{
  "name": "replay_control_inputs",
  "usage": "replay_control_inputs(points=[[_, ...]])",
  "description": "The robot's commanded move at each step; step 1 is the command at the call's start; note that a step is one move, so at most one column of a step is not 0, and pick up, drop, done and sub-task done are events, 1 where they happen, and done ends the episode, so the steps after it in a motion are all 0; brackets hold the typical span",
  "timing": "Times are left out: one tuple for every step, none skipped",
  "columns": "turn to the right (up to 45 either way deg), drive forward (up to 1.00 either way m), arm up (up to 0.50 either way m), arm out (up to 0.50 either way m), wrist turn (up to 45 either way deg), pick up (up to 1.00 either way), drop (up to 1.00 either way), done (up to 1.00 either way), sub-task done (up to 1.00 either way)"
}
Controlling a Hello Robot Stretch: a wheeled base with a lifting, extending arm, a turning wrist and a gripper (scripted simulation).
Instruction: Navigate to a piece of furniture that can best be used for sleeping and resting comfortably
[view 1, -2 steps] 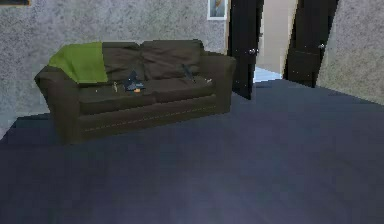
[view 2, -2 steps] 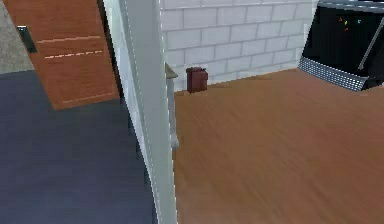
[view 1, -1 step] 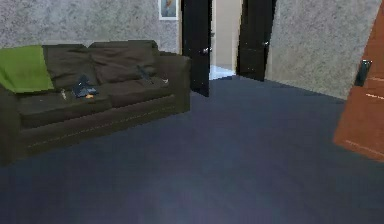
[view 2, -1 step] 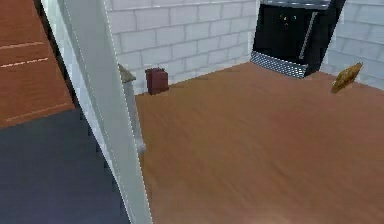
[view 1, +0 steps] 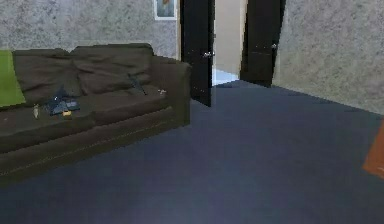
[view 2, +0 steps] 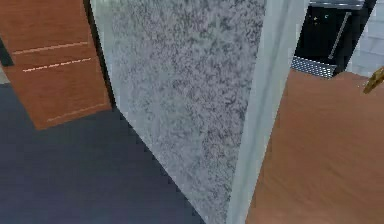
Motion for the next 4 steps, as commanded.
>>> replay_control_inputs(points=[[33.0, 0.0, 0.0, 0.0, 0.0, 0.0, 0.0, 0.0, 0.0], [0.0, 1.0, 0.0, 0.0, 0.0, 0.0, 0.0, 0.0, 0.0], [0.0, 1.0, 0.0, 0.0, 0.0, 0.0, 0.0, 0.0, 0.0], [12.0, 0.0, 0.0, 0.0, 0.0, 0.0, 0.0, 0.0, 0.0]])
